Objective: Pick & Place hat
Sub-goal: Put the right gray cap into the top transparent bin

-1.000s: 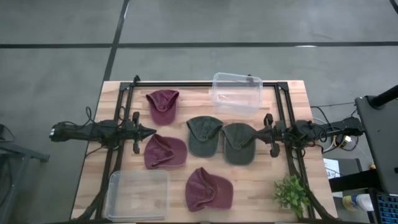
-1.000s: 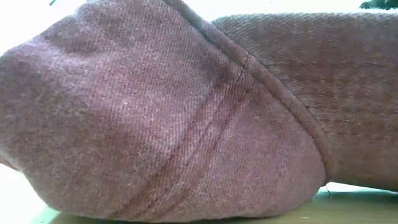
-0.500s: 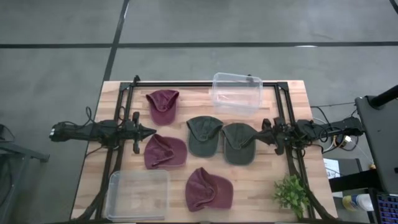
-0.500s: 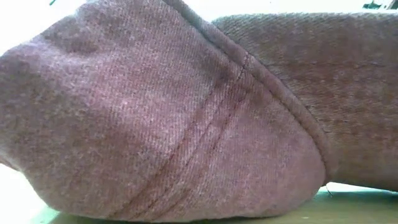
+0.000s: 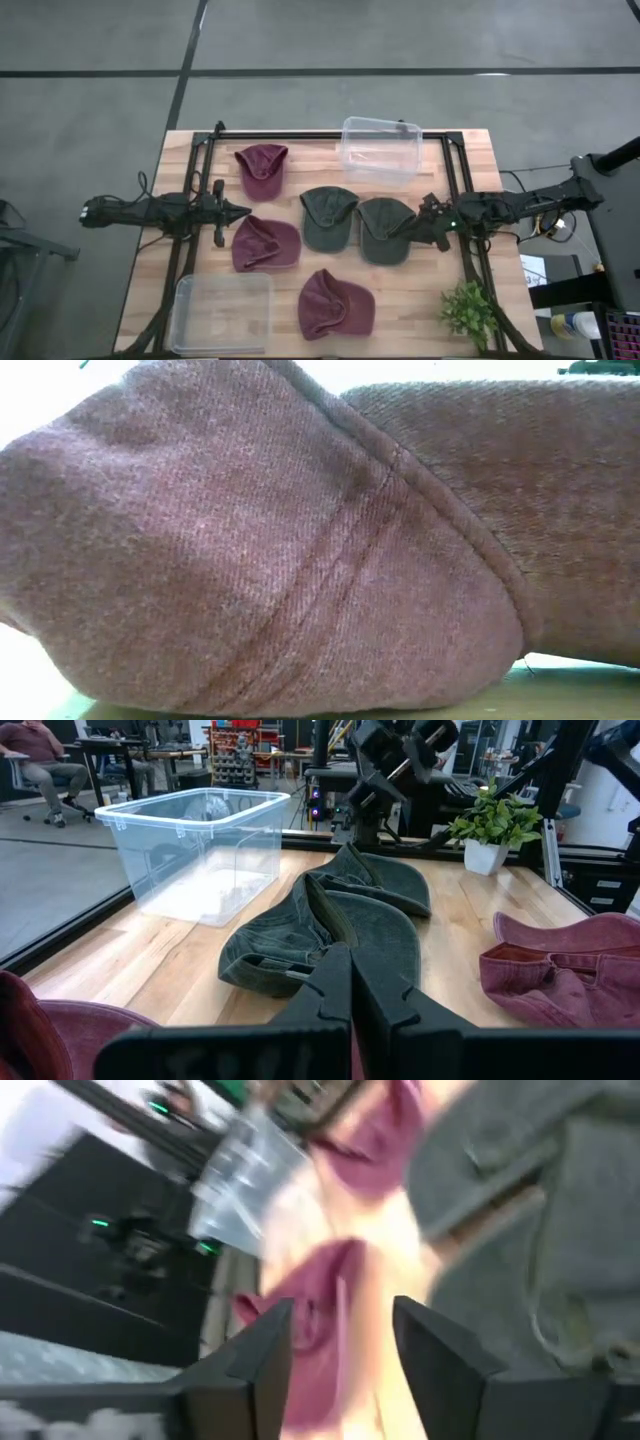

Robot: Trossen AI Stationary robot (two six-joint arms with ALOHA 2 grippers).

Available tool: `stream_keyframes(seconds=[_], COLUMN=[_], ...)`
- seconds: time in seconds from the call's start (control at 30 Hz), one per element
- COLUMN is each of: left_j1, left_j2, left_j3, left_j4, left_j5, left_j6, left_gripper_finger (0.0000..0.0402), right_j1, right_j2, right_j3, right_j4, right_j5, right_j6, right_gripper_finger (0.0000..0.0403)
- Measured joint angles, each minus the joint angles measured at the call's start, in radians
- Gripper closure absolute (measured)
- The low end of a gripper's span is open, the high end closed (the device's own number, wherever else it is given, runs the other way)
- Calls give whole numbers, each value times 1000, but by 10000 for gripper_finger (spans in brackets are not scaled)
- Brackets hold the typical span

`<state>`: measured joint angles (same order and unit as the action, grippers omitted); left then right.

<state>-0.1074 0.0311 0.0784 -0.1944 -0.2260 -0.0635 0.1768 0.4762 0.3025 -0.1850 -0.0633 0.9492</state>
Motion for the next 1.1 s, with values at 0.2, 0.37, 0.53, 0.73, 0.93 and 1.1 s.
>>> stream_keyframes(seconds=[0.2, 0.37, 0.53, 0.73, 0.93, 1.1], left_j1=[0, 0, 0, 0, 0, 0], left_j2=[0, 0, 0, 0, 0, 0], left_j3=[0, 0, 0, 0, 0, 0], left_j4=[0, 0, 0, 0, 0, 0], left_j5=[0, 0, 0, 0, 0, 0], left_j6=[0, 0, 0, 0, 0, 0], left_gripper_finger=[401, 401, 401, 401, 401, 401], right_j1=[0, 2, 2, 2, 2, 2], right_j2=[173, 311, 422, 538, 610, 656], right_j3=[227, 324, 318, 304, 302, 301], right_j4=[-484, -702, -641, -598, -579, -561], right_j5=[3, 17, 22, 22, 36, 42], right_j6=[118, 200, 253, 296, 292, 268], right_gripper_finger=[214, 213, 213, 214, 225, 239])
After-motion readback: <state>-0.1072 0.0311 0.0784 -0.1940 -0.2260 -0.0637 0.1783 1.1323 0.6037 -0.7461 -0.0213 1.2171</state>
